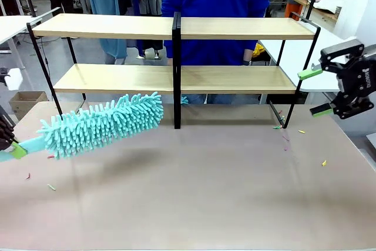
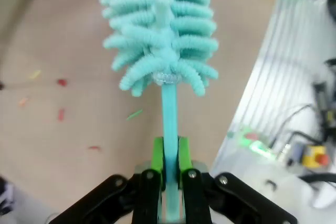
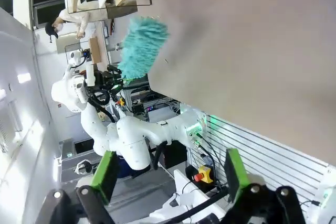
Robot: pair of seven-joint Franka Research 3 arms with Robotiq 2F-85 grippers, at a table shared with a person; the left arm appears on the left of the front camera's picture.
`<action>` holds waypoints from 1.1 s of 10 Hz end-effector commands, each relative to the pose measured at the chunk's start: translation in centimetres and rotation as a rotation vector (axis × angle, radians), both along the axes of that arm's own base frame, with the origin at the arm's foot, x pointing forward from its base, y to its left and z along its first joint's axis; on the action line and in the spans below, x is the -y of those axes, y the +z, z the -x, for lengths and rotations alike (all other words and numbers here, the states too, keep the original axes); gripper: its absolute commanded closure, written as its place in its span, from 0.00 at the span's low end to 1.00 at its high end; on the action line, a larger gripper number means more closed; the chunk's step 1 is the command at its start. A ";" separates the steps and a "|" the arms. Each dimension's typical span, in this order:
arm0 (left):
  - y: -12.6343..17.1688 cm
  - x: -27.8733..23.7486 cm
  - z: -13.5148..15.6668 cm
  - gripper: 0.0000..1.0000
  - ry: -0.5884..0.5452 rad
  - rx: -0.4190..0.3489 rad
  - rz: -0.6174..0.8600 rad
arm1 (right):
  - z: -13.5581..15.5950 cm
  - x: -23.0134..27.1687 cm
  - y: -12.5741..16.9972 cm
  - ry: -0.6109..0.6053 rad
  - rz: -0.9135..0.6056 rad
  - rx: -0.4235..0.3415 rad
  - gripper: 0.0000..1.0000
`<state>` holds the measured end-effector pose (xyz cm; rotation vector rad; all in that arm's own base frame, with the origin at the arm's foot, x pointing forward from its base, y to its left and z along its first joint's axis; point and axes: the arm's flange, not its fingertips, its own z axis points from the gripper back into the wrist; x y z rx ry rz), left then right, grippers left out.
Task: Clean the shelves.
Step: Place the Duster on the table.
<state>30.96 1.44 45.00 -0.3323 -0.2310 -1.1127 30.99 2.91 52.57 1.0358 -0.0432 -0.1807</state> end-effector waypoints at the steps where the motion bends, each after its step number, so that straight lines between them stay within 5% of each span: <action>1: -1.3 0.3 -0.3 0.88 -0.029 -0.053 -0.059 | -0.1 0.1 -0.2 -0.016 -0.031 -0.014 0.00; 4: -1.7 0.5 -0.3 0.88 -0.094 -0.019 -0.093 | -0.1 0.1 -0.2 -0.016 -0.031 -0.014 0.00; 5: -1.7 0.4 -0.2 0.52 -0.113 -0.023 -0.092 | -0.1 0.1 -0.2 -0.016 -0.031 -0.014 0.00; 7: -1.4 0.1 -0.1 0.00 -0.157 -0.004 -0.084 | -0.1 0.1 -0.2 -0.016 -0.031 -0.014 0.00; 10: 1.2 -2.6 -1.7 0.05 0.006 0.113 0.010 | -0.1 0.1 -0.2 -0.016 -0.031 -0.014 0.00; 11: 3.6 -4.8 -2.3 0.00 0.120 0.045 0.129 | -0.1 0.1 -0.2 -0.016 -0.031 -0.014 0.00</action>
